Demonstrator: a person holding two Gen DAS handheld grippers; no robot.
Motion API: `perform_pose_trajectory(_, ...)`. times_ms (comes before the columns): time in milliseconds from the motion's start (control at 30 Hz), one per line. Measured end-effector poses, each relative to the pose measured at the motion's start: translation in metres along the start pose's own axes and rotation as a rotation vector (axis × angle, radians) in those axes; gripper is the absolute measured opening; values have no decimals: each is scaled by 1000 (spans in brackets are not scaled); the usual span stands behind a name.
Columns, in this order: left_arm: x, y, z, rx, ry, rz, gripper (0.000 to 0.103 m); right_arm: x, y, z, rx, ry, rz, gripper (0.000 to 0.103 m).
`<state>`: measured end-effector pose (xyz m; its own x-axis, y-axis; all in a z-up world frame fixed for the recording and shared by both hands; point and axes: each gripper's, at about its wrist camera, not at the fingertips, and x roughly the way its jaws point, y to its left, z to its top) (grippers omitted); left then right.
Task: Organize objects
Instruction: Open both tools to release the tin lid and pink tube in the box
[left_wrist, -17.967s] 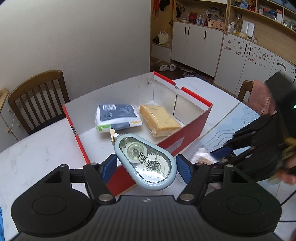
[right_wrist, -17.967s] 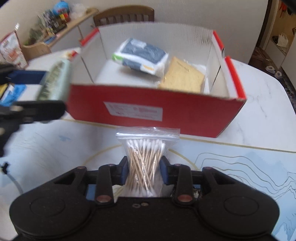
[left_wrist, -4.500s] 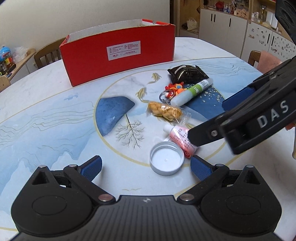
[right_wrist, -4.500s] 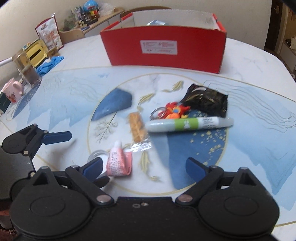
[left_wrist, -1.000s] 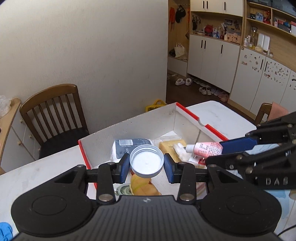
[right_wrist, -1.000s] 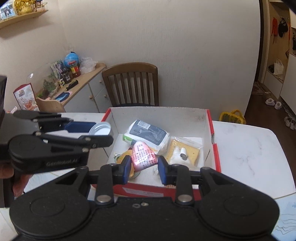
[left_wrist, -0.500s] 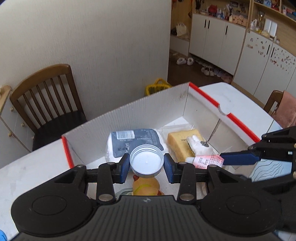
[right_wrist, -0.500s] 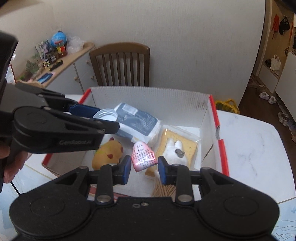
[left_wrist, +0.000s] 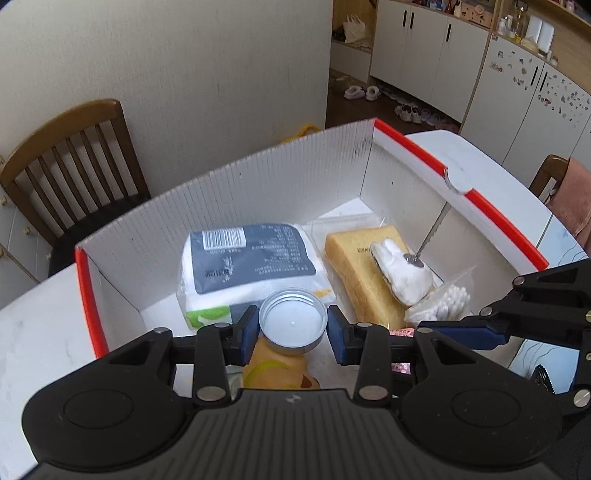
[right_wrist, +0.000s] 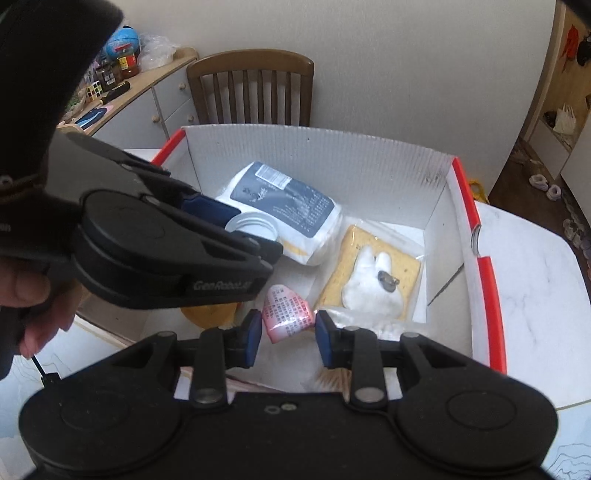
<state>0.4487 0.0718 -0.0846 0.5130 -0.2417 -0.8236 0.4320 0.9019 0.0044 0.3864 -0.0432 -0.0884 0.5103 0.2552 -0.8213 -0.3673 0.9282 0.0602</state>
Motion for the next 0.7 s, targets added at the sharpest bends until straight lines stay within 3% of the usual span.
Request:
perform_pose_trajectory(433,10,1,-4,-6,47,34,40,-5,-4,1,5,9,-7,31)
perform_pose_trajectory(567,7,-2,-8,5,31,54,58,-12,-10,-1,17,-2,9,33)
perform_pose_trajectory(700,-4,-5,-9,10,7,56,59,-18,-14,-4,22,-12,9,33)
